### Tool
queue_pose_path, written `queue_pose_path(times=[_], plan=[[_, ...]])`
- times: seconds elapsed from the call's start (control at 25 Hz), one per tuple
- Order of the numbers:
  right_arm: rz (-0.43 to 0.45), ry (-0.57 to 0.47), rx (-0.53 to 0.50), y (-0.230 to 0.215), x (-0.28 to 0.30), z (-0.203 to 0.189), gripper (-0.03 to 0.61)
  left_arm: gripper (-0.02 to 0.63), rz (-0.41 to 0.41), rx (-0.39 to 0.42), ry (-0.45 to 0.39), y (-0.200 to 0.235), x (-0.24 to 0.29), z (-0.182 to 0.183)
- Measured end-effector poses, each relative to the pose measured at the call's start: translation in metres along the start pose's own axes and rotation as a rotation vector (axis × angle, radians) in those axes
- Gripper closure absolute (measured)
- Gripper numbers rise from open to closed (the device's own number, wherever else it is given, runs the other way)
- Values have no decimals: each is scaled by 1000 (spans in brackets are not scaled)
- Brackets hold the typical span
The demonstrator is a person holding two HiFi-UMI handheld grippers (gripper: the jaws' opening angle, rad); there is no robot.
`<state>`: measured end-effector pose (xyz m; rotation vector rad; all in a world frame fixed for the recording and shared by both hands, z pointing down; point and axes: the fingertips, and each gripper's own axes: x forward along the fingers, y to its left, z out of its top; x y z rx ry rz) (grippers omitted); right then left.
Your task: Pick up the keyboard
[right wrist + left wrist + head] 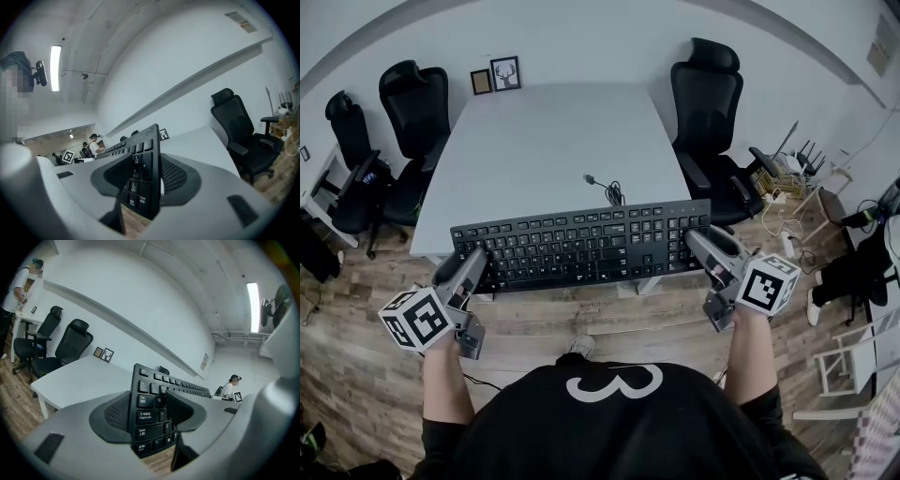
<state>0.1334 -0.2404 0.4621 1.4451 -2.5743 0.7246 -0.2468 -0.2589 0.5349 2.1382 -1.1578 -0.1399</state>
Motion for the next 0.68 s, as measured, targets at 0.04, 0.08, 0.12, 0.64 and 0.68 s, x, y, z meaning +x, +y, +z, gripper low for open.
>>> queue_pose_path(times=[0.04,0.08,0.12,0.64,0.68], plan=[[0,-2,0,-5,2,-3,402,388,0,3,-1,2,5,-3],[0,-4,1,-9,4,-7,402,388,-1,5,0,5,9,-6],[-1,-5,3,-13,5,-9,402,388,1,7,0,6,12,-9],[18,-22,11,5,-2,2,402,388,20,11,5,-6,-10,7],[18,-21,12,6,-2,1,402,388,21,9,7,-5,-11,6]])
